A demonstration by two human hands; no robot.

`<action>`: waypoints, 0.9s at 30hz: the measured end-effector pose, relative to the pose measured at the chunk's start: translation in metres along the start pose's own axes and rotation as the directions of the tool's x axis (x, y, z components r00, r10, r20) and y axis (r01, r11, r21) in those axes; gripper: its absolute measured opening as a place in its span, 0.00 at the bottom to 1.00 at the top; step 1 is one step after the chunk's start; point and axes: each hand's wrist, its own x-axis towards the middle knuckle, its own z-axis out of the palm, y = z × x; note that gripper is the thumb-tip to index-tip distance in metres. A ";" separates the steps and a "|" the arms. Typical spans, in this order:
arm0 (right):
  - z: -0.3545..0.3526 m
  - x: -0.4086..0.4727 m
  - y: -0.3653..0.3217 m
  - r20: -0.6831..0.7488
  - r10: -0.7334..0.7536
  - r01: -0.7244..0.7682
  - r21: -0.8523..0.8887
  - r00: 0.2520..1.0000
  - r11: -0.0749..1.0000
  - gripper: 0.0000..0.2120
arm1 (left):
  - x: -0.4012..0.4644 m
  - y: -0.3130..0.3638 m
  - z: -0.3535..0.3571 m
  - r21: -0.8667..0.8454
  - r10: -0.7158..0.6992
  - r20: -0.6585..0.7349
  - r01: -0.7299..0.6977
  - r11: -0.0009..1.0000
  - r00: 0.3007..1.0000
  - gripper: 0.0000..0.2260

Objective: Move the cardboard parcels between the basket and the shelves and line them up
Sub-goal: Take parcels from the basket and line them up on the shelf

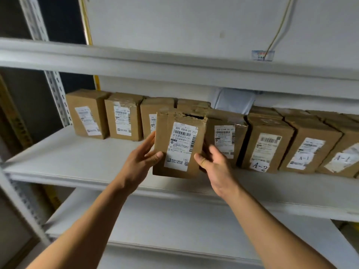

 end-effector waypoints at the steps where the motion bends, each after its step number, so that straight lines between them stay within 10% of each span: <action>1: 0.004 0.006 0.004 0.005 0.006 -0.005 -0.023 1.000 1.000 0.16 | 0.004 -0.004 -0.004 -0.001 -0.011 -0.011 0.011 1.000 1.000 0.30; 8: 0.026 0.045 0.033 -0.023 -0.010 0.006 -0.140 1.000 0.990 0.33 | 0.028 -0.030 -0.021 0.020 -0.052 -0.064 0.054 0.998 0.997 0.32; 27: 0.028 0.077 0.045 -0.400 -0.045 -0.100 -0.335 0.915 0.937 0.27 | 0.107 -0.061 -0.004 -0.199 -0.075 0.035 0.081 0.977 0.997 0.35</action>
